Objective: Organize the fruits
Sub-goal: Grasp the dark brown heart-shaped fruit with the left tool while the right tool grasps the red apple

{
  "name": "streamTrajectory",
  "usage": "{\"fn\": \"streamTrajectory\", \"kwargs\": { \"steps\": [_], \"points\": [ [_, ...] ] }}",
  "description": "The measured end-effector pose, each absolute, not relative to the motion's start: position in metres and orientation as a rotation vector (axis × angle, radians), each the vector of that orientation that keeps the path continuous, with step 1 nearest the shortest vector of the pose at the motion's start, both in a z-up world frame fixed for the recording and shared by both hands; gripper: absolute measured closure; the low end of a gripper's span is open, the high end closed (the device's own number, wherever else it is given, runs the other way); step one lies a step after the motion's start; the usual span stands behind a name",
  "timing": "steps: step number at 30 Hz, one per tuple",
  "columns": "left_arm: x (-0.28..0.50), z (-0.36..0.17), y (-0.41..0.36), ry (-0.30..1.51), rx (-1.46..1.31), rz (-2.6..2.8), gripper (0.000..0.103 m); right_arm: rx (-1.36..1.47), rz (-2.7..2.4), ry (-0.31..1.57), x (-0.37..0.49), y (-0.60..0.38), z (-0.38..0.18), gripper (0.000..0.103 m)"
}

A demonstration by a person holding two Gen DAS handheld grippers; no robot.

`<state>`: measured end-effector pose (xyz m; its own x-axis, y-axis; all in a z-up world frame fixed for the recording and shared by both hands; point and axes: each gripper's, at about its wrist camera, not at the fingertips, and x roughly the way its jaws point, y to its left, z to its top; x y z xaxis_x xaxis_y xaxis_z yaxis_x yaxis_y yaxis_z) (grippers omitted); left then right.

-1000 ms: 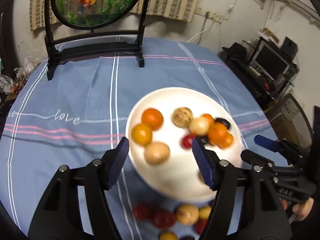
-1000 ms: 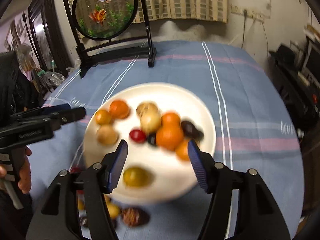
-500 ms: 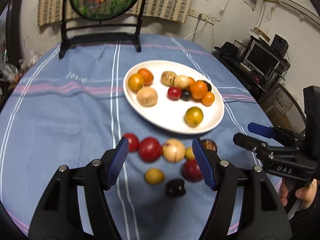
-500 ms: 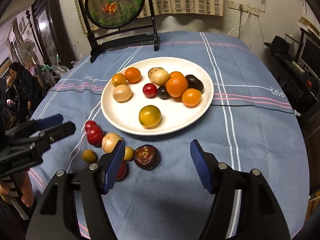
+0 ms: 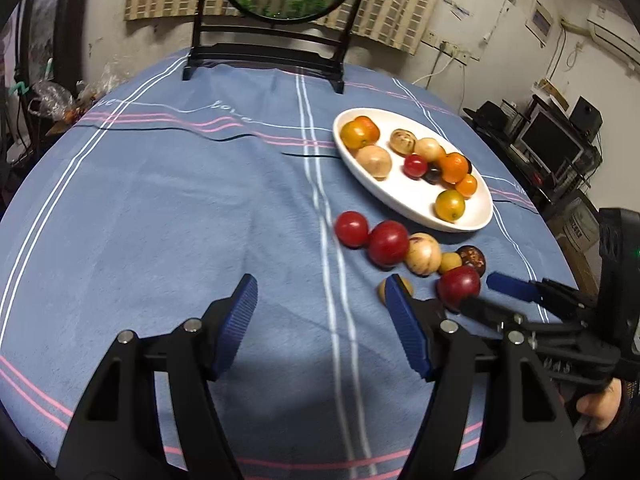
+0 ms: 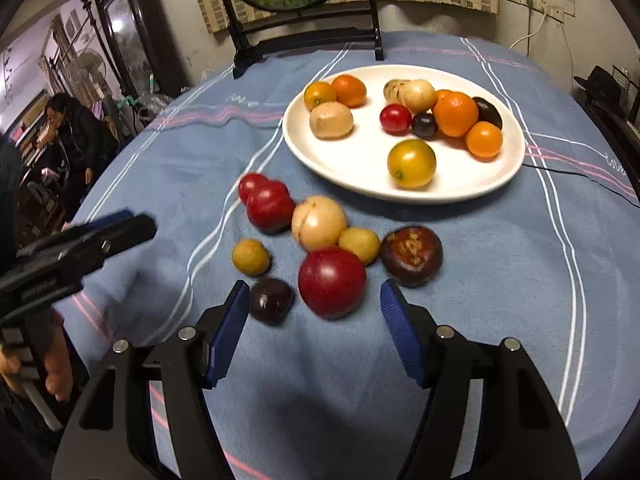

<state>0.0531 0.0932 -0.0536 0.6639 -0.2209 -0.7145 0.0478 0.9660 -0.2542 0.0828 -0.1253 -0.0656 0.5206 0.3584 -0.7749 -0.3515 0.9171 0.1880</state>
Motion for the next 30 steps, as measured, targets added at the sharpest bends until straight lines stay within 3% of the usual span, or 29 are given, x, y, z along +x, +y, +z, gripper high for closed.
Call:
{"fn": "streamTrajectory", "kwargs": {
  "steps": [2,5,7,22,29,30],
  "points": [
    [0.048,-0.055,0.099,0.831,-0.236,-0.147,0.035,-0.016,0.412,0.934,0.086,-0.122,-0.069,0.046],
    [0.046,-0.056,0.101,0.833,-0.249,-0.153,0.035,-0.009,0.392,0.972,0.094,-0.12,-0.082,0.051],
    [0.044,-0.056,0.096,0.835,-0.245,-0.167,0.035,0.008,0.395,0.962,0.098,-0.123,-0.085,0.062],
    [0.063,-0.092,-0.008,0.976,-0.096,-0.316,0.037,0.144,0.366,0.897,0.05,-0.209,-0.06,0.063],
    [0.074,-0.099,-0.021,0.968,-0.055,-0.246,0.062,0.181,0.396,0.899,0.049,-0.221,-0.065,0.063],
    [0.074,-0.098,-0.021,0.969,-0.063,-0.254,0.075,0.183,0.398,0.902,0.049,-0.221,-0.066,0.063]
  ]
}}
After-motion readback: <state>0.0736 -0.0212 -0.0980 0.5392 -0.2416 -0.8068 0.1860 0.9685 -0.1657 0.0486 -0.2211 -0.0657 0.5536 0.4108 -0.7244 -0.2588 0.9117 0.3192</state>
